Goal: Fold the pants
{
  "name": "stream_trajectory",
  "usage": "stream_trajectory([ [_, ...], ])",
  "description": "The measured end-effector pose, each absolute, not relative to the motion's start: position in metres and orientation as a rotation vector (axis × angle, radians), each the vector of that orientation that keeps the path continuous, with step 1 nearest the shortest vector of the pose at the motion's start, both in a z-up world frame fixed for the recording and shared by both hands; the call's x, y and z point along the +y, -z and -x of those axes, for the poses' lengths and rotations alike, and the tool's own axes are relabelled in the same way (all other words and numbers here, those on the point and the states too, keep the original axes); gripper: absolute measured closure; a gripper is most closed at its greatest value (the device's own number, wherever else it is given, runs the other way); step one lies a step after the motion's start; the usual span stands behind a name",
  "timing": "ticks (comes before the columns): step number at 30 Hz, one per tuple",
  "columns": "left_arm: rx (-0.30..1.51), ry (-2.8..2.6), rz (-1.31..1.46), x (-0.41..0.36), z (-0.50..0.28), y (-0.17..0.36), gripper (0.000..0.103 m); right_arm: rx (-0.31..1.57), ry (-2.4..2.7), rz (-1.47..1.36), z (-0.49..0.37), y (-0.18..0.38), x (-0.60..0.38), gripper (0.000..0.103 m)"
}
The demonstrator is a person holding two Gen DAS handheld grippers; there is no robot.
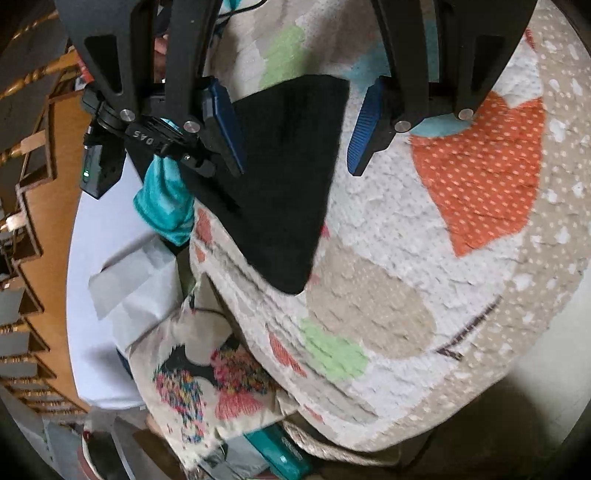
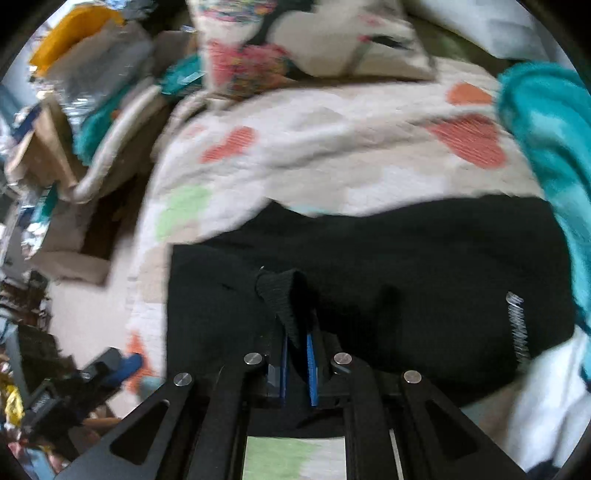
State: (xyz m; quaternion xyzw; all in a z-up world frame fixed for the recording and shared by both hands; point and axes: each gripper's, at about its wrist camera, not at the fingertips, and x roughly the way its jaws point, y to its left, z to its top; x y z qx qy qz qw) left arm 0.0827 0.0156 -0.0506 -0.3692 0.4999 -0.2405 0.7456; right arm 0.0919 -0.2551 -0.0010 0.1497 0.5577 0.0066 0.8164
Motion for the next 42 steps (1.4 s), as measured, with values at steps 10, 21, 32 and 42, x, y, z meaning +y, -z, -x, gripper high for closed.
stream_trajectory([
  [10,1.137,0.537,0.610,-0.032,-0.079,0.064,0.044,1.133,0.001,-0.180,-0.107,-0.027,-0.228,0.050],
  [21,1.173,0.464,0.532,-0.037,-0.075,0.073,0.088,1.392,-0.195,-0.011,-0.202,0.020,-0.115,0.044],
  [32,1.179,0.422,0.640,-0.005,-0.074,0.064,0.095,1.413,-0.096,0.051,-0.218,0.036,-0.094,0.084],
  [42,1.185,0.218,0.766,0.069,-0.073,0.069,0.092,1.364,-0.230,-0.047,-0.236,0.031,-0.038,0.074],
])
